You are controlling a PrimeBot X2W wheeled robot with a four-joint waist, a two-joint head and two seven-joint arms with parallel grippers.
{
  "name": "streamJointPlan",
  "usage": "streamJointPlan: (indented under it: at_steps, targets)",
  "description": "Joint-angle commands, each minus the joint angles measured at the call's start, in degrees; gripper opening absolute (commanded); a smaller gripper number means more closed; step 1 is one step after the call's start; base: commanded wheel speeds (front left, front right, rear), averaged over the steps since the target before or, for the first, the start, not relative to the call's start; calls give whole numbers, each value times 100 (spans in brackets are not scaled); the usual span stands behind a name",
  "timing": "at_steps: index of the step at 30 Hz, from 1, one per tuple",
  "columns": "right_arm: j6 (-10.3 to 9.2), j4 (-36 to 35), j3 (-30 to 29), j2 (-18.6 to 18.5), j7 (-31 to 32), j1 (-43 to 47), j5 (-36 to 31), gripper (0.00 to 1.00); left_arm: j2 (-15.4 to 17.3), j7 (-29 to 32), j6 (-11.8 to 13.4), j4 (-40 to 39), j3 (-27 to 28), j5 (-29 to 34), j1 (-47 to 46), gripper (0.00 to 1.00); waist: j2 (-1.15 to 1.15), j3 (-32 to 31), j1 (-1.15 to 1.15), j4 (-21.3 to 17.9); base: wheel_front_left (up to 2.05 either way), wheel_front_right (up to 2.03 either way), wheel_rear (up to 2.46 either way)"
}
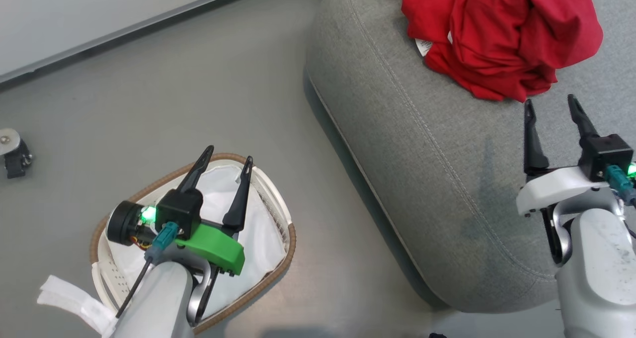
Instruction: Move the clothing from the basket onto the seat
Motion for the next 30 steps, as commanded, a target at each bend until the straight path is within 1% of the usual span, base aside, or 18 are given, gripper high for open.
streamJointPlan:
  at_steps: [1,5,11,16,19,22,30]
  targets:
    - [-8,-49,132,31,-1,97,92,100,-13,2,38,-2,105,18,164,100,0,-273,0,223,0,0,0]
    - [-8,-127,501,122,-1,148,272,100,-110,2,104,-15,460,34,358,100,0,-428,0,554,0,0,0]
    - [-8,21,993,152,-2,86,815,100,-251,2,223,-1,1074,74,540,100,0,-577,0,1152,0,0,0]
    - [-8,132,1396,155,-1,31,968,100,-353,2,317,70,1584,153,693,100,0,-720,0,1565,0,0,0]
    - [-8,208,1518,148,-1,37,1012,100,-390,2,311,140,1839,169,800,100,0,-816,0,1722,0,0,0]
    - [-8,279,1602,150,-1,114,1035,100,-429,2,249,187,2058,229,897,100,0,-930,0,1849,0,0,0]
    - [-8,454,1622,151,-1,469,1014,100,-522,3,73,183,2389,320,1283,100,0,-1300,0,1964,0,0,0]
